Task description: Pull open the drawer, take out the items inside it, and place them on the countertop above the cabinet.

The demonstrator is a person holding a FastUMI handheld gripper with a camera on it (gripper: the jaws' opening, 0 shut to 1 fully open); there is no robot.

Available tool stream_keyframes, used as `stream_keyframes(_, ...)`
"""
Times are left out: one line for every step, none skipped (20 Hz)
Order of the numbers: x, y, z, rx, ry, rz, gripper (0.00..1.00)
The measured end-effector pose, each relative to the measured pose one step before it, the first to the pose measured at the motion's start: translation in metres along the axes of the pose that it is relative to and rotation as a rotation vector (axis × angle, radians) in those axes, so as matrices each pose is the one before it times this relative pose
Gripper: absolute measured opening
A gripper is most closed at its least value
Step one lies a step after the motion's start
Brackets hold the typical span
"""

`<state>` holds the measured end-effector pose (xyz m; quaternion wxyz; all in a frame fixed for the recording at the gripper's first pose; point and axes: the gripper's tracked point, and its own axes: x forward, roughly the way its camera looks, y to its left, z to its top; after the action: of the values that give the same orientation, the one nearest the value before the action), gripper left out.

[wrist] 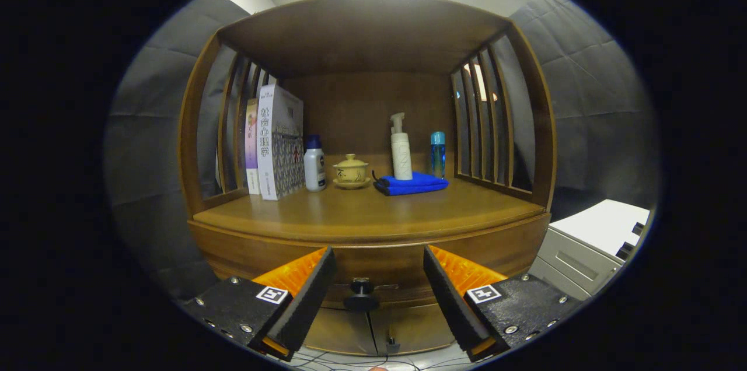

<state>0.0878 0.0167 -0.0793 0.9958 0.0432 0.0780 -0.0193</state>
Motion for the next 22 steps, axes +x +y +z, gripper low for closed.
stream_keyframes(0.00781,0.00379,-0.00503,-0.00510,0.00798,0.00014,0.95)
stream_keyframes(0.00553,0.00214,-0.00356,-0.00353,0.00956,-0.00057,0.95)
stream_keyframes(0.00571,0.00106,-0.00455,-0.00395,0.01027,-0.00251,0.95)
stream_keyframes(0.00507,0.00238,-0.00435,-0.00361,0.01112,0.00152,0.95)
stream_keyframes(0.00535,0.00255,-0.00468,-0.00477,0.01127,0.00102,0.95)
stream_keyframes(0.00381,0.00309,-0.00533,-0.00254,0.01321,0.00323,0.95)
stream_keyframes(0.00071,0.00402,-0.00591,-0.00136,0.01282,0.00423,0.95)
stream_keyframes(0.00249,0.00311,-0.00404,-0.00299,0.01289,0.00441,0.95)
stream_keyframes(0.00450,-0.00060,-0.00595,-0.00593,0.01696,-0.00248,0.95)
stream_keyframes(0.00224,0.00060,-0.00424,-0.00454,0.01500,0.00215,0.95)
stream_keyframes(0.00230,0.00297,-0.00334,-0.00075,0.01328,0.00363,0.92)
stream_keyframes(0.00322,-0.00130,-0.00134,-0.00097,0.00687,-0.00838,0.91)
stream_keyframes(-0.00253,-0.00248,-0.00178,0.00242,0.00095,-0.00690,0.86)
stream_keyframes(-0.00164,-0.00107,0.00136,0.00582,-0.00101,-0.00155,0.83)
stream_keyframes(-0.00007,-0.00338,-0.00035,0.00529,0.00110,-0.00479,0.78)
stream_keyframes(0.00105,-0.00539,-0.00073,0.00706,0.00251,-0.00585,0.74)
stream_keyframes(-0.00093,-0.00161,-0.00109,0.01287,0.00217,0.00977,0.69)
stream_keyframes(-0.00017,0.00229,-0.00251,0.01559,0.00563,0.00978,0.64)
stream_keyframes(-0.00098,0.00004,-0.00130,0.01021,-0.00204,0.00145,0.59)
stream_keyframes(0.00044,-0.00005,0.00100,-0.00399,0.00163,-0.00057,0.55)
stream_keyframes(-0.00013,-0.00177,-0.00163,-0.00760,0.00583,0.00097,0.50)
stream_keyframes(-0.00171,-0.00037,-0.00032,-0.00584,0.00765,0.00223,0.45)
